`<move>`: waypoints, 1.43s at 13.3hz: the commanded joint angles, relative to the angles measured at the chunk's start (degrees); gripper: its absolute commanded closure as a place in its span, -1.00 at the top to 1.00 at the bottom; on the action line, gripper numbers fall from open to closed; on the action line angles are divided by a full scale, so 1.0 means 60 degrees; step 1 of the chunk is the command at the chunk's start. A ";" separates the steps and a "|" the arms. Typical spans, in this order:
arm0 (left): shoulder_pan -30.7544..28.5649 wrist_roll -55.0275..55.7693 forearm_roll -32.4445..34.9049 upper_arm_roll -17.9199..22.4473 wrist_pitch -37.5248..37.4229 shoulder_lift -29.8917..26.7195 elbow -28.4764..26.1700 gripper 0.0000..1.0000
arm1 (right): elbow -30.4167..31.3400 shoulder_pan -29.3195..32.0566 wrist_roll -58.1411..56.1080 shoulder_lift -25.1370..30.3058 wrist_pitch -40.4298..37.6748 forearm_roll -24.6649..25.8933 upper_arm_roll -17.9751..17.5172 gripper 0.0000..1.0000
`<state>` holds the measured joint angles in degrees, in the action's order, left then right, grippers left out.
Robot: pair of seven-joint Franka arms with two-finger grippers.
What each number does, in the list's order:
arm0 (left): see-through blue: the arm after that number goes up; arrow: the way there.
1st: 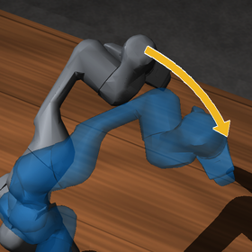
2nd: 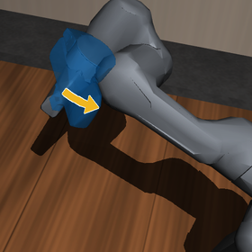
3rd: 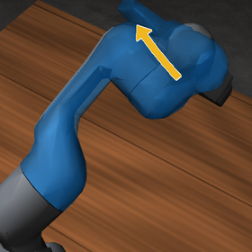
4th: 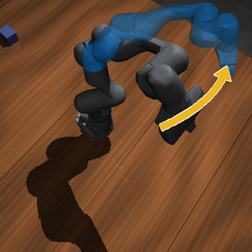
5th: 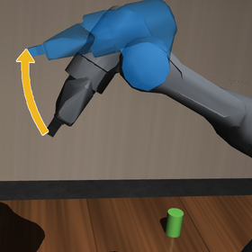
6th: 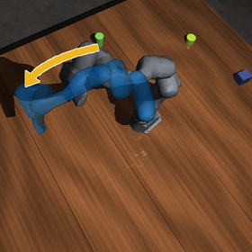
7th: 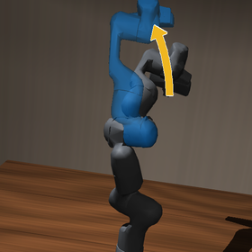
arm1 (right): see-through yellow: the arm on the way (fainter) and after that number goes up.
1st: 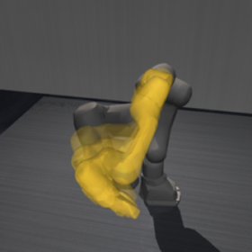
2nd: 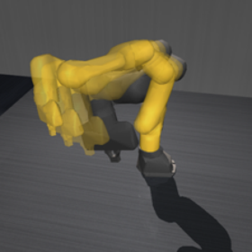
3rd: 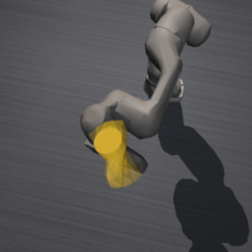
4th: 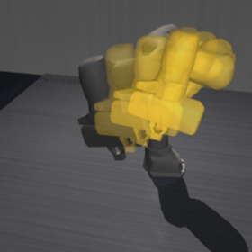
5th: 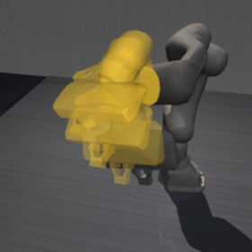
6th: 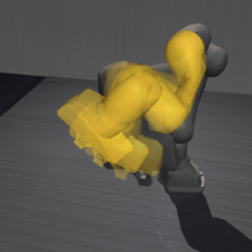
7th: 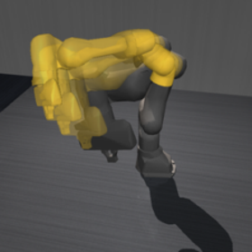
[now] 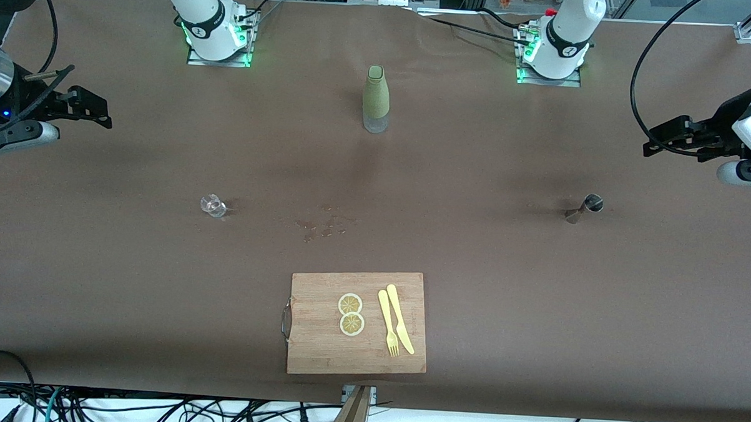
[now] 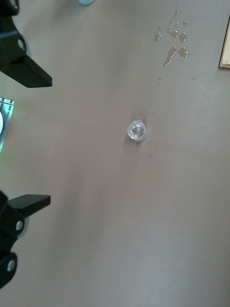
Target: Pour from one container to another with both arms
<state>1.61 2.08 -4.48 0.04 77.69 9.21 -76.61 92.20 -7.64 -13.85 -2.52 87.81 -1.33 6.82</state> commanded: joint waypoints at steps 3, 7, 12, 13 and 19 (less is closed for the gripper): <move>-0.0049 -0.0185 -0.0045 0.0008 -0.0013 0.0105 0.0214 1.00 | -0.0103 -0.0031 -0.0065 -0.0034 -0.0046 0.0163 -0.0024 0.98; -0.0181 -0.0185 -0.0060 0.0096 -0.0013 0.0134 0.0214 1.00 | -0.0088 -0.0031 -0.0050 -0.0034 -0.0045 0.0163 -0.0024 0.98; -0.0166 -0.0171 -0.0060 0.0081 -0.0013 0.0134 0.0214 1.00 | -0.0074 -0.0031 -0.0050 -0.0034 -0.0045 0.0163 -0.0024 0.98; -0.0166 -0.0171 -0.0060 0.0081 -0.0013 0.0134 0.0214 1.00 | -0.0074 -0.0031 -0.0050 -0.0034 -0.0045 0.0163 -0.0024 0.98; -0.0166 -0.0171 -0.0060 0.0067 -0.0013 0.0135 0.0214 1.00 | -0.0074 -0.0031 -0.0050 -0.0034 -0.0031 0.0163 -0.0024 0.98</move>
<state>0.82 2.02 -4.48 0.54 77.69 9.51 -76.59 92.20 -7.64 -13.85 -2.68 87.81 -1.32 6.80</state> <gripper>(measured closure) 0.000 0.009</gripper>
